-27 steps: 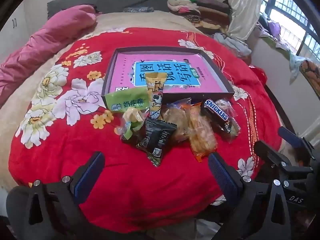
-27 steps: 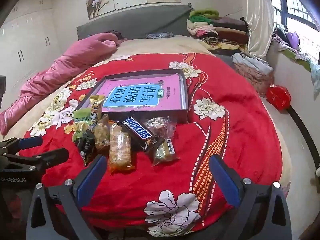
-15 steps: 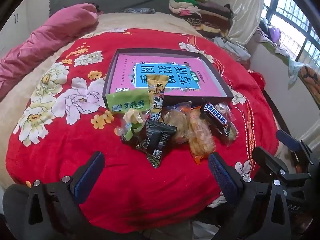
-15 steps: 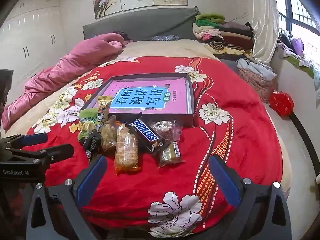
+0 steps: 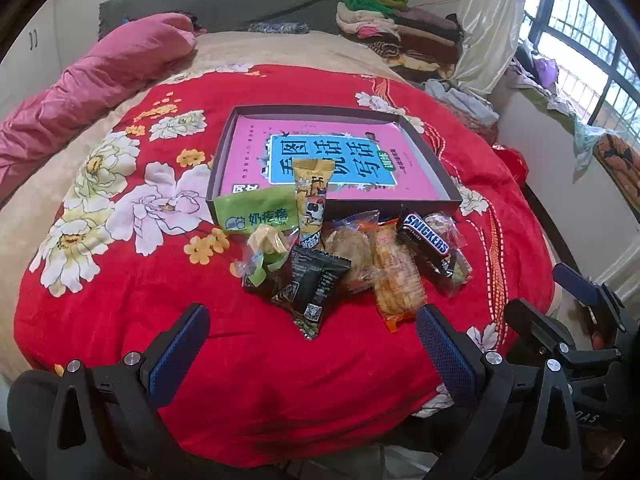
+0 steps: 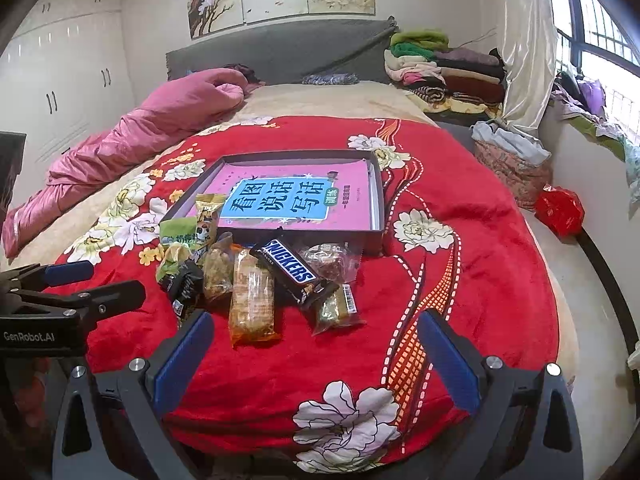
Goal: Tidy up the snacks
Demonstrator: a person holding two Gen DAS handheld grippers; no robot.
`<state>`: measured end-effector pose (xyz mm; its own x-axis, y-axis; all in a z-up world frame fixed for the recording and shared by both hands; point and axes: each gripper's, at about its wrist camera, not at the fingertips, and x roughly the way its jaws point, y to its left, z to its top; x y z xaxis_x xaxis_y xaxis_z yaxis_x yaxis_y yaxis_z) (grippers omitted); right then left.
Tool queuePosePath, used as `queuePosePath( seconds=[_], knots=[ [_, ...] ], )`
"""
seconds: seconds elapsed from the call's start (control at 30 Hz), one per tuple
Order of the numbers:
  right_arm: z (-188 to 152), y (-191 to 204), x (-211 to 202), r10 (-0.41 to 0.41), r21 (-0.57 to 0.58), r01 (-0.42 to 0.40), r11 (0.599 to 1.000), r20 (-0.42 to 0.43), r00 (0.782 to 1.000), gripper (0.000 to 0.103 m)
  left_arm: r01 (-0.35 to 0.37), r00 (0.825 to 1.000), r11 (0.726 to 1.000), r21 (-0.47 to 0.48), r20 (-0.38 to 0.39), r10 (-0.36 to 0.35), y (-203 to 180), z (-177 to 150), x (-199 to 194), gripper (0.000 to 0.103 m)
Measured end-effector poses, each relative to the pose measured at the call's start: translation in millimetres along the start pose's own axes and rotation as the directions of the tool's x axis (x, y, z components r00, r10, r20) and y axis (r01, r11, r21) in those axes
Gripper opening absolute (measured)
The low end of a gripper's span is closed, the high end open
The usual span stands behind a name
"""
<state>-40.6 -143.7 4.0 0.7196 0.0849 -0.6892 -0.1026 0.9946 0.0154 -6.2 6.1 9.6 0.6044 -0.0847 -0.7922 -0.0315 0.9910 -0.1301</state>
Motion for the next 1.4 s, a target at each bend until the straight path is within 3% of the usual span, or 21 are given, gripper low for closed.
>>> queuePosePath(
  seconds=[1.4],
  knots=[
    [1.6, -2.3, 4.4, 0.010, 0.002, -0.010, 1.000, 0.001, 1.000, 0.102, -0.014, 1.000, 1.000, -0.005, -0.018, 0.014, 2.8, -0.2, 6.0, 0.103]
  ],
)
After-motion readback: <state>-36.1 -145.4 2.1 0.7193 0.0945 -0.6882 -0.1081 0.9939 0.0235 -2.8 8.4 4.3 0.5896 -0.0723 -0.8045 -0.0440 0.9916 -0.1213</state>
